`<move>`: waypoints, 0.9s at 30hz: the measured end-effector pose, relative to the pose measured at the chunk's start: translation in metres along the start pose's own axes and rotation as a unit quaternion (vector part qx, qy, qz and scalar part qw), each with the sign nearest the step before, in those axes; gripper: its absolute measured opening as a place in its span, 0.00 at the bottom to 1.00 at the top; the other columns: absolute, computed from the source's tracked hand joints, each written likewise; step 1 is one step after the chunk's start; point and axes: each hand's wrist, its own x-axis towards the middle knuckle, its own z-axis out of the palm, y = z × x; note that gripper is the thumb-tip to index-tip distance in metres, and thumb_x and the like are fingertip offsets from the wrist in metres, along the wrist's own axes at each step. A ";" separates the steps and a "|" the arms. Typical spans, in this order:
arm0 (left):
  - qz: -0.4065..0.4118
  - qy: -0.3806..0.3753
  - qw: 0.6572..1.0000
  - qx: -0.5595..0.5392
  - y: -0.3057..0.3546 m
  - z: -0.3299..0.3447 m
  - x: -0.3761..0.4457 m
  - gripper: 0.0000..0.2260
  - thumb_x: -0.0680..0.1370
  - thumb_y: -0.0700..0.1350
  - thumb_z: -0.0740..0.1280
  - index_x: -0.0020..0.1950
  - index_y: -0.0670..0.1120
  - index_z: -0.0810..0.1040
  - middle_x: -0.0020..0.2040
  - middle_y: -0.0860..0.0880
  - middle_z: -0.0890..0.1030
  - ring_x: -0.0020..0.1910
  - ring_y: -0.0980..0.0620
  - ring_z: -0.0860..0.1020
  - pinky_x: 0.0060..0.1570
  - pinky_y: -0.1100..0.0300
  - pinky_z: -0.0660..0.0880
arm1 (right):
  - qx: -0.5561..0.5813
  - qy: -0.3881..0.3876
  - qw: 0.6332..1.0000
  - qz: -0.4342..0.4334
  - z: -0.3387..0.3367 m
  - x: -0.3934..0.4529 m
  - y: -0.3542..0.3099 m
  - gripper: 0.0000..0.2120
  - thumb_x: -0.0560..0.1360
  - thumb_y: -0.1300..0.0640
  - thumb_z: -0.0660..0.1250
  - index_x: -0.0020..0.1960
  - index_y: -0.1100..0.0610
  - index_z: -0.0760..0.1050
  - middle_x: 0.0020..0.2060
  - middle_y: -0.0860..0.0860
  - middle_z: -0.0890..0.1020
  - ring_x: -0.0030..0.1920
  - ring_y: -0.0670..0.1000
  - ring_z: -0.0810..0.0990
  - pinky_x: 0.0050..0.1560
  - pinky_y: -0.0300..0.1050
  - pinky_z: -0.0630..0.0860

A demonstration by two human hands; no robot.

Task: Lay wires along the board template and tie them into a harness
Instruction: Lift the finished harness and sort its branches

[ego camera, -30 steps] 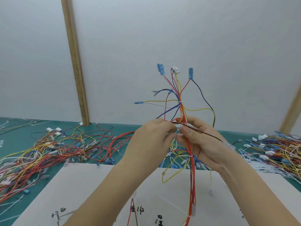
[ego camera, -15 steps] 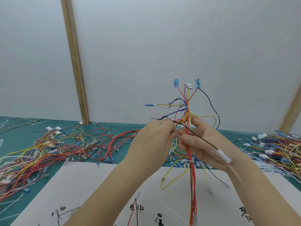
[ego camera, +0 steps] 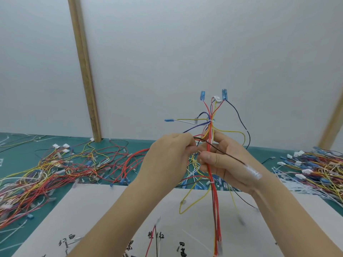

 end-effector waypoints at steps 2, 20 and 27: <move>-0.070 -0.023 0.995 -0.065 -0.001 0.000 0.001 0.06 0.75 0.44 0.67 0.37 0.49 0.77 0.31 0.53 0.76 0.33 0.53 0.72 0.38 0.59 0.69 | 0.016 0.015 1.000 -0.009 0.000 -0.001 -0.002 0.19 0.66 0.71 0.70 0.53 0.57 0.73 0.32 0.48 0.79 0.32 0.46 0.78 0.34 0.38 0.78; -0.164 -0.382 0.872 -0.259 -0.025 -0.031 0.002 0.12 0.66 0.57 0.70 0.48 0.57 0.80 0.39 0.57 0.81 0.35 0.63 0.77 0.36 0.72 0.72 | -0.006 0.120 0.990 -0.071 0.000 0.003 0.002 0.15 0.61 0.60 0.70 0.47 0.50 0.78 0.35 0.47 0.78 0.32 0.49 0.80 0.33 0.45 0.80; -0.196 -0.339 0.858 -0.333 -0.029 -0.026 -0.001 0.08 0.76 0.40 0.66 0.44 0.53 0.81 0.37 0.54 0.82 0.36 0.56 0.81 0.35 0.68 0.74 | -0.091 0.102 0.986 -0.094 -0.005 0.003 0.006 0.13 0.67 0.56 0.66 0.48 0.41 0.77 0.35 0.44 0.77 0.33 0.45 0.77 0.33 0.40 0.77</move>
